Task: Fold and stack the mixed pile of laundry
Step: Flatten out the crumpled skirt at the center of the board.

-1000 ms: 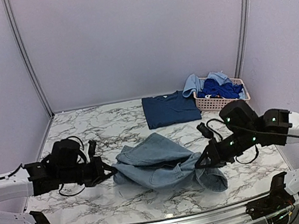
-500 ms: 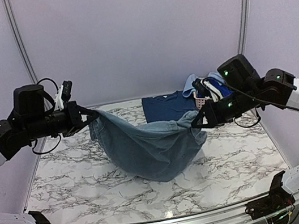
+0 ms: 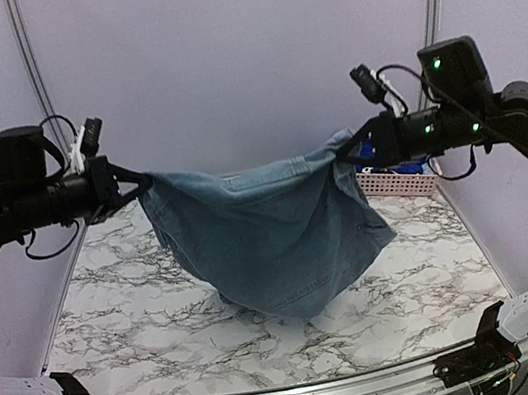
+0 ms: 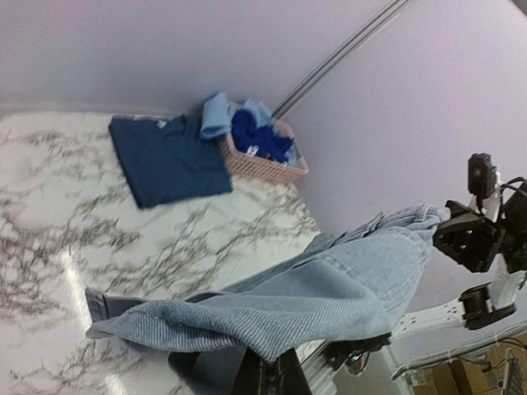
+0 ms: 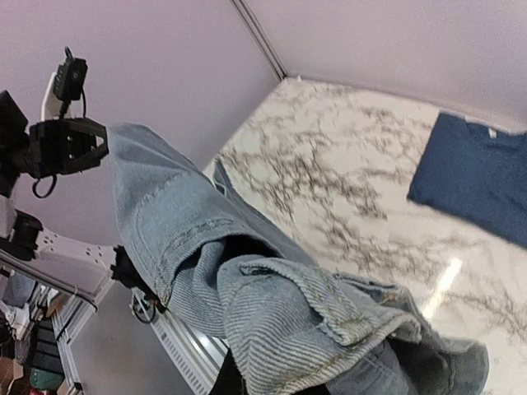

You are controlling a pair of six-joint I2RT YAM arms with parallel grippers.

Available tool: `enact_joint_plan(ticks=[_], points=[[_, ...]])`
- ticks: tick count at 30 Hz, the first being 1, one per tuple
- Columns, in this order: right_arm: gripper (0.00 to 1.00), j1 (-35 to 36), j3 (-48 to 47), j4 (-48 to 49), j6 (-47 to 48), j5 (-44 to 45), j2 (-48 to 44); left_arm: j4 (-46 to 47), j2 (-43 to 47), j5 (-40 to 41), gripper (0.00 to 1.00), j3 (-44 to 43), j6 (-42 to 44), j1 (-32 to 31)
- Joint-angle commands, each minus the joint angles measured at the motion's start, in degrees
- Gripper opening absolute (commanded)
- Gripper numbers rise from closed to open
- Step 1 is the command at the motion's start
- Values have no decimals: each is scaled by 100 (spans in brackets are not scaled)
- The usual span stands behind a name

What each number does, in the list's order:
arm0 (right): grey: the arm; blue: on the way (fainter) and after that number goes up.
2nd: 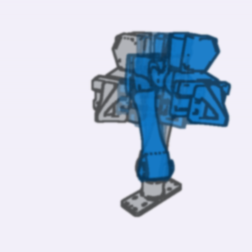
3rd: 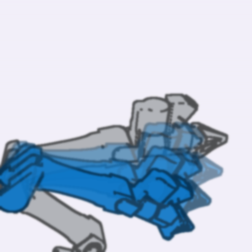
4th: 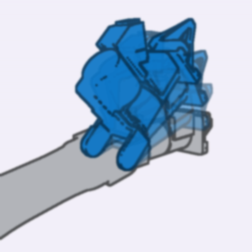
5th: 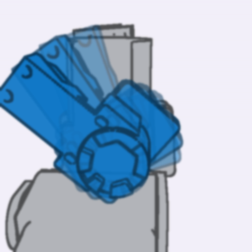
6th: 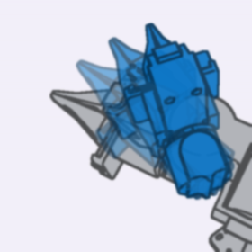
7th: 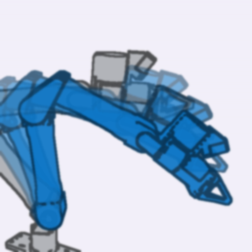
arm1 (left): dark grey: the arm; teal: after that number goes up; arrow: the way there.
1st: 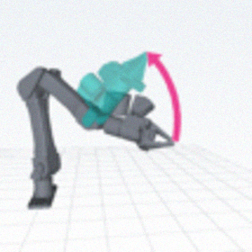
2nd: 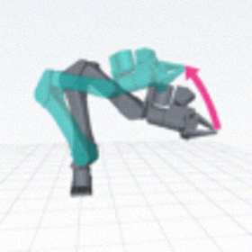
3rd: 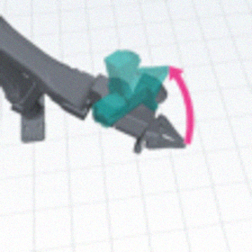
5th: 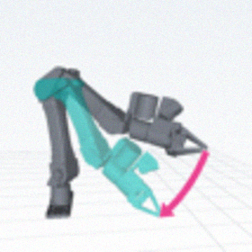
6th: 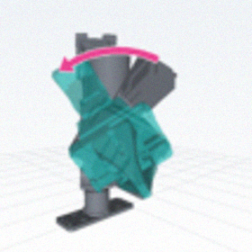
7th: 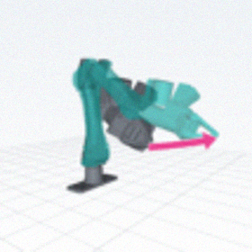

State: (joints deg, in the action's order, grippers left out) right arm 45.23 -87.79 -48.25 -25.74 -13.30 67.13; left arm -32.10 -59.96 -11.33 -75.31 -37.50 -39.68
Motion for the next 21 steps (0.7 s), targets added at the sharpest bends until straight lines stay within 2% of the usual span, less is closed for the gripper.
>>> enact_joint_plan(ticks=[1,5,10,14,16,18,20,21], points=[[0,-39,-1469,19,409,-53,411,-166,-284,-68,0,-1186,387,13],[0,-36,-2429,-218,564,337,766,-225,-446,83,0,-1786,340,22],[0,-471,-2864,-156,892,768,1303,-327,-987,516,0,-2356,489,325],[0,-1341,-3099,602,945,55,1900,-392,-1774,565,0,-3179,706,1213],[0,-1675,-3697,805,856,-435,2452,-384,-2325,126,0,-4000,677,1674],[0,-1804,-4758,688,847,-832,3018,-388,-2689,-255,0,-4779,715,1909],[0,-1816,-5484,482,843,-1215,3317,-393,-2751,-543,0,-5187,868,1954],[0,-1817,-5467,488,819,-1439,3286,-394,-2681,-723,0,-5158,934,1960]])
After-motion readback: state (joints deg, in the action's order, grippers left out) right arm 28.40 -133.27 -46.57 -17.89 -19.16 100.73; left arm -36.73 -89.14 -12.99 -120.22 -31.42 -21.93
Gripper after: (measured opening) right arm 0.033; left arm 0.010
